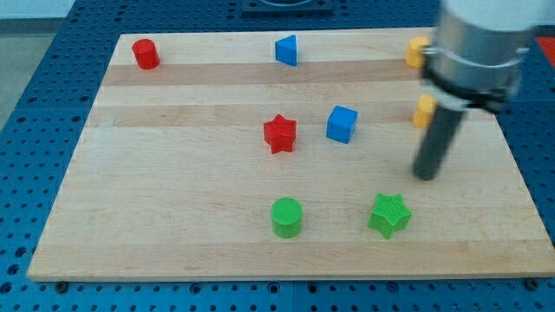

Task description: Push the heart diagonally below the yellow hexagon

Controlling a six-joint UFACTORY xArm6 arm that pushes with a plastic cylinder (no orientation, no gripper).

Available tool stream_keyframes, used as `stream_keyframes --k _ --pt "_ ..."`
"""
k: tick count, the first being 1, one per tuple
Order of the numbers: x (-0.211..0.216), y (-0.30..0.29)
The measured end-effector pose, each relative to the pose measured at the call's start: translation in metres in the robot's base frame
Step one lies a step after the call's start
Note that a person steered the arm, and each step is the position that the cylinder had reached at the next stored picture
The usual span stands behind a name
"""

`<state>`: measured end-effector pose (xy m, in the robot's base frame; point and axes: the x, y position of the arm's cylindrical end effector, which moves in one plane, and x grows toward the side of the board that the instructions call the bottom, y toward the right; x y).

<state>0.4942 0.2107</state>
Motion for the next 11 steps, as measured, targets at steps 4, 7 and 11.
stream_keyframes --k 4,7,11 --pt "-0.076 0.044" --pt "-0.087 -0.018" --pt "0.029 -0.095"
